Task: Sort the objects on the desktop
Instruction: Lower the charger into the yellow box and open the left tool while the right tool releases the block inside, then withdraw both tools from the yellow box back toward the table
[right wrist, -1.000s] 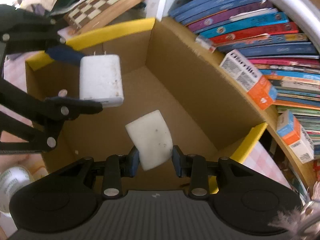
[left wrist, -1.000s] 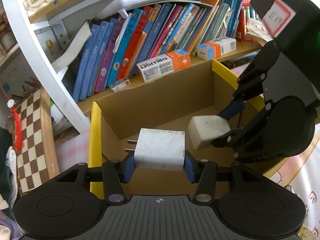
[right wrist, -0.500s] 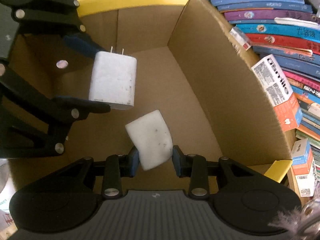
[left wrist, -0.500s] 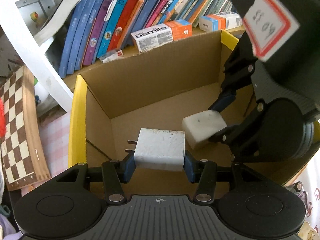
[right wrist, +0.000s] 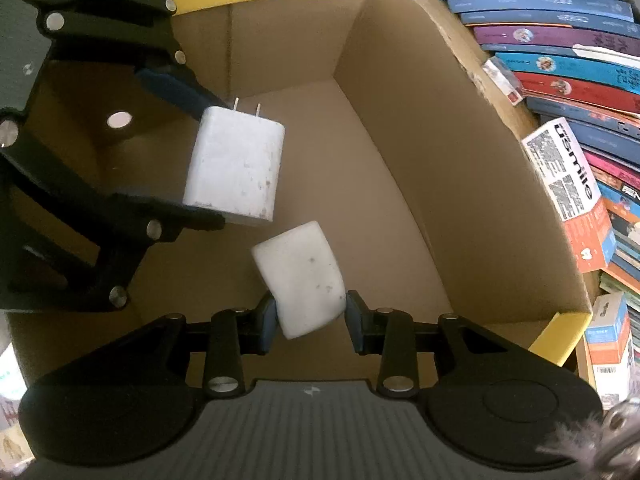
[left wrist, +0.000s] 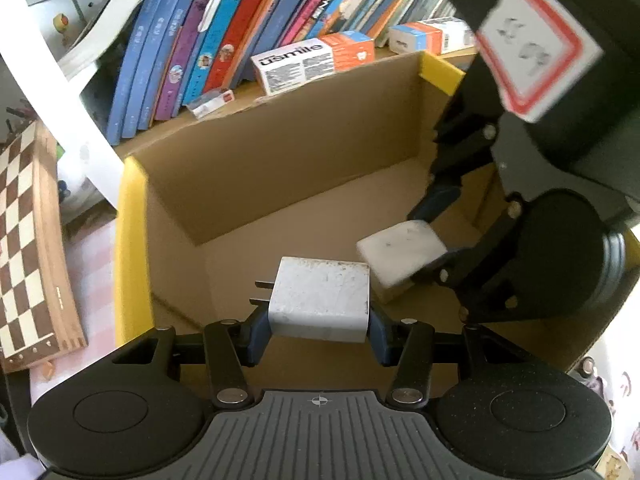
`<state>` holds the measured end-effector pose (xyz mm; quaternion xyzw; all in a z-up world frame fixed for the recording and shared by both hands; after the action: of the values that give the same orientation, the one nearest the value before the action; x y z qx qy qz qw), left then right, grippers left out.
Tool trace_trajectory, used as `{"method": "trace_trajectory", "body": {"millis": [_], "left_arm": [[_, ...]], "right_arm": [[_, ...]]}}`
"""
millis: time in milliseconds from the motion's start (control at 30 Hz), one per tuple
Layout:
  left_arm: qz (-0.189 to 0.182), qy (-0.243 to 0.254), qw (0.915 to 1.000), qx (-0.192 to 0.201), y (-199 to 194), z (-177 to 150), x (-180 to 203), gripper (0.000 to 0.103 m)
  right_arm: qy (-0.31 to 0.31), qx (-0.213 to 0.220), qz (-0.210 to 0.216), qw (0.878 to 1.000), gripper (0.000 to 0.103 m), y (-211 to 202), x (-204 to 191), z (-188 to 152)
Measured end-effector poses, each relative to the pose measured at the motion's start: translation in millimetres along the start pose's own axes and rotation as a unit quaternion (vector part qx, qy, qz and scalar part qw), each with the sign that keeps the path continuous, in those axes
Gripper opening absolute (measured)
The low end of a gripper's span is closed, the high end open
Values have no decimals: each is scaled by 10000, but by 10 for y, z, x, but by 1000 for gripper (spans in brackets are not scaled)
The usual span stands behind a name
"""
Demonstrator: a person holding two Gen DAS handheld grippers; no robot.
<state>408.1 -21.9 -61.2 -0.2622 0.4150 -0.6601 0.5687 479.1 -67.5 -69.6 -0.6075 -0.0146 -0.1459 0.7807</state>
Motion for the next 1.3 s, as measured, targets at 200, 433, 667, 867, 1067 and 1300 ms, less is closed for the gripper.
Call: {"method": "trace_trajectory", "body": {"millis": [200, 433, 667, 867, 1067, 1300], "left_arm": [[52, 35, 10000, -24, -11, 4, -18, 49], [124, 27, 9999, -10, -32, 10, -39, 51], [156, 3, 9997, 202, -203, 0, -56, 73], [261, -23, 9982, 534, -451, -35, -40, 76], [264, -119, 9957, 884, -729, -83, -27, 78], [219, -208, 9917, 1250, -1072, -178, 47, 79]], "right_arm": [[237, 58, -11, 9997, 34, 2, 36, -2], [430, 214, -37, 9988, 45, -85, 11, -33], [636, 407, 8, 9971, 58, -231, -41, -87], [964, 860, -25, 9916, 68, -531, -26, -185], [1228, 1421, -100, 9822, 69, -897, -35, -293], [1482, 1902, -230, 9702, 72, -1238, -167, -403]]}}
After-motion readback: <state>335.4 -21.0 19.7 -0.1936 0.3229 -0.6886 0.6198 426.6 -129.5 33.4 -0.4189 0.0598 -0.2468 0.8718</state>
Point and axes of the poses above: each gripper's, at about its wrist camera, not at the fingertips, and y roughly the way its jaws point, x to its right, z to its top, the point moved 3 cm from there along y, roughly the way its jaws point, and after that the axes turned 2 degrees about -y, right-handed, at the moved point
